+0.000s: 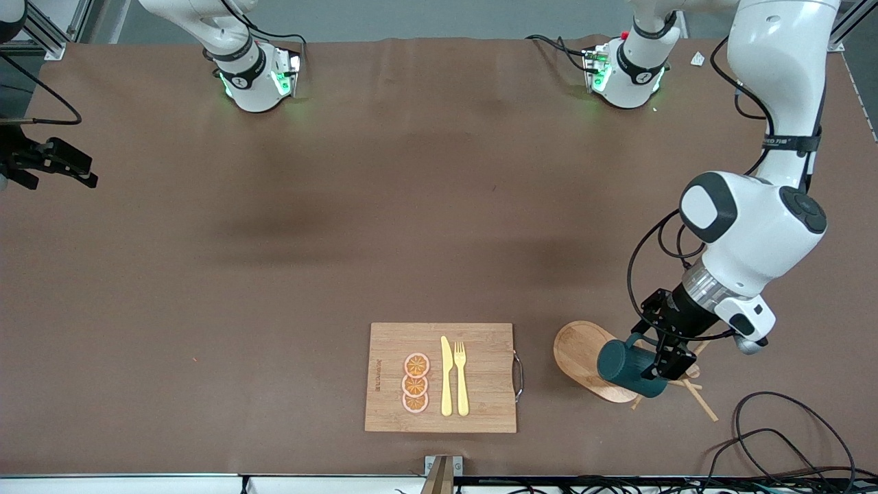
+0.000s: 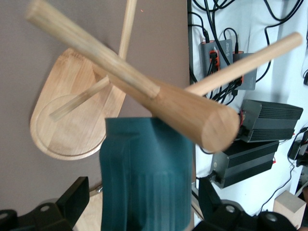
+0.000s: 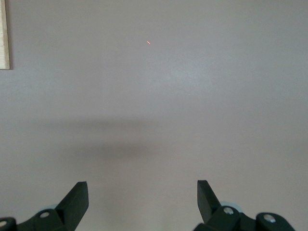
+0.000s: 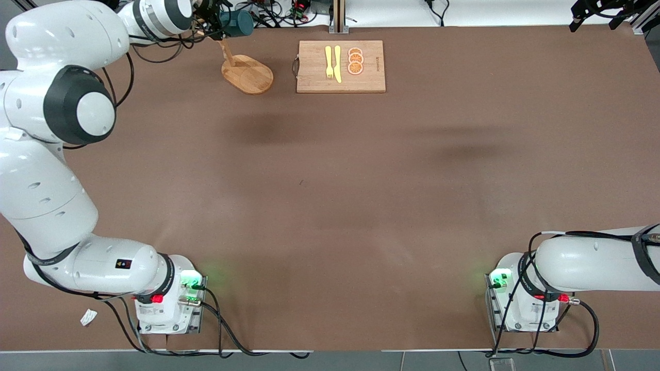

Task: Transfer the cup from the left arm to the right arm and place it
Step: 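Reach the left gripper to the teal mug on the wooden stand and grasp it, then lift the teal mug off the stand with the left gripper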

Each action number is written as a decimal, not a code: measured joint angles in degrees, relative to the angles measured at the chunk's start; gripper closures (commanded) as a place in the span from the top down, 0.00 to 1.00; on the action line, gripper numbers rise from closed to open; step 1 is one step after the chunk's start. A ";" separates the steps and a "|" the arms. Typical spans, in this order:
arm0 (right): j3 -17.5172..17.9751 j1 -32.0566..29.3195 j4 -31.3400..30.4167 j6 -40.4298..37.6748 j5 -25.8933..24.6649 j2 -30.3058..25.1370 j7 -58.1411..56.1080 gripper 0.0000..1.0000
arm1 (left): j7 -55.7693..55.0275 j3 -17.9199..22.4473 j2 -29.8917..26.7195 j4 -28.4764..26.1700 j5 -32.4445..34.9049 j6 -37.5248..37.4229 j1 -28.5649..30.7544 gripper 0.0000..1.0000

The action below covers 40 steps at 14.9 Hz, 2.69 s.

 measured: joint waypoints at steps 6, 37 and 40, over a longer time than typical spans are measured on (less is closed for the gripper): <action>0.00 0.00 0.00 0.00 0.00 0.00 0.00 1.00 | -0.02 -0.27 1.46 0.35 -1.77 1.52 -0.06 0.93; -0.06 -0.01 0.00 0.00 0.00 0.00 -0.02 1.00 | -1.34 -7.37 0.25 3.77 10.29 0.07 -15.30 0.53; -0.04 0.00 0.00 -0.84 0.00 0.00 -0.03 1.00 | -7.02 -7.16 1.66 3.41 20.48 -0.32 -19.84 0.53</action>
